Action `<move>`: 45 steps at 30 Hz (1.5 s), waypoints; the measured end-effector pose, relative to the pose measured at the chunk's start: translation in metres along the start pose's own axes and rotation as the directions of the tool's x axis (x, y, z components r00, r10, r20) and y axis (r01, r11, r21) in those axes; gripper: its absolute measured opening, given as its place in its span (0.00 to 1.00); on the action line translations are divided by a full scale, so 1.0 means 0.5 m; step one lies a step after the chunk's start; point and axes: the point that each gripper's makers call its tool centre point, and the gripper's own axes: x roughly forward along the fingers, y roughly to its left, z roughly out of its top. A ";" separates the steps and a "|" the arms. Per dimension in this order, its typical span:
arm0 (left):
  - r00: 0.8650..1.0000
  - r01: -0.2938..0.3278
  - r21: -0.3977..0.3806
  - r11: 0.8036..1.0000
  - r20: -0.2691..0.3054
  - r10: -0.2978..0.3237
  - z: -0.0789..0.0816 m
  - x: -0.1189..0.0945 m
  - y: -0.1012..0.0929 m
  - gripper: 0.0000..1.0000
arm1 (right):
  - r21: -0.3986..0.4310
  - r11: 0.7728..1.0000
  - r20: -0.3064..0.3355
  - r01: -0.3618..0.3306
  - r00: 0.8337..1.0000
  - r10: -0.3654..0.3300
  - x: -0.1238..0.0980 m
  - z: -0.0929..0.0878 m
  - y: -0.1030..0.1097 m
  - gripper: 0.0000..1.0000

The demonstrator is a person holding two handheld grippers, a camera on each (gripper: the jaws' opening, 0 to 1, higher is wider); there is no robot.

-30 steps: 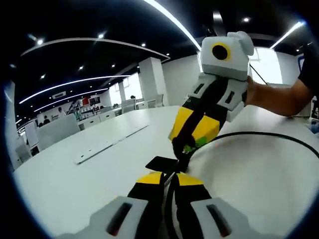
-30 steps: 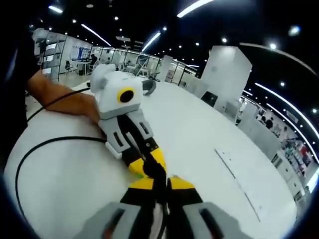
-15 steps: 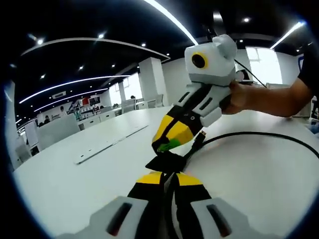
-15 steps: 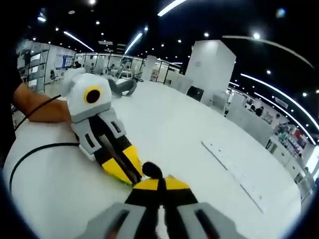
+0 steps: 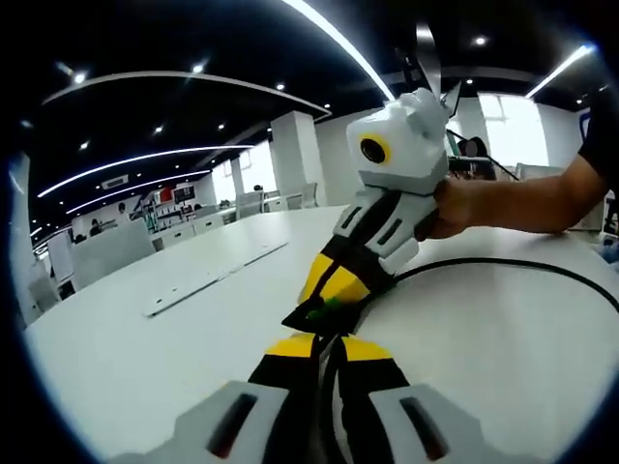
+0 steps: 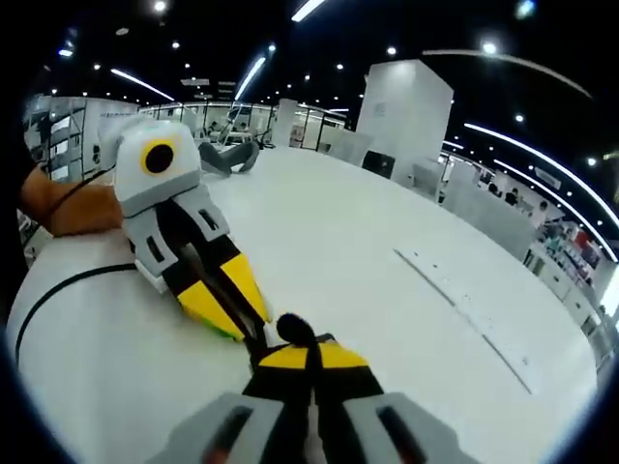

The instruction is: Find the charging cable on the desk, coil it up and secure with Velcro.

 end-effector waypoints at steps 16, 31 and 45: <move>1.000 -0.002 -0.005 1.000 0.000 0.002 -0.001 0.000 0.000 0.09 | 0.060 0.997 -0.037 -0.044 0.998 0.046 0.005 -0.006 0.004 0.02; 1.000 -0.003 -0.007 1.000 -0.001 0.003 -0.003 0.000 -0.002 0.08 | 0.050 0.998 -0.026 -0.036 0.999 0.037 0.012 -0.007 -0.010 0.02; 1.000 -0.005 -0.005 1.000 -0.001 0.005 -0.002 0.002 -0.005 0.08 | 0.074 0.997 -0.002 -0.013 1.000 0.013 0.023 -0.007 -0.026 0.02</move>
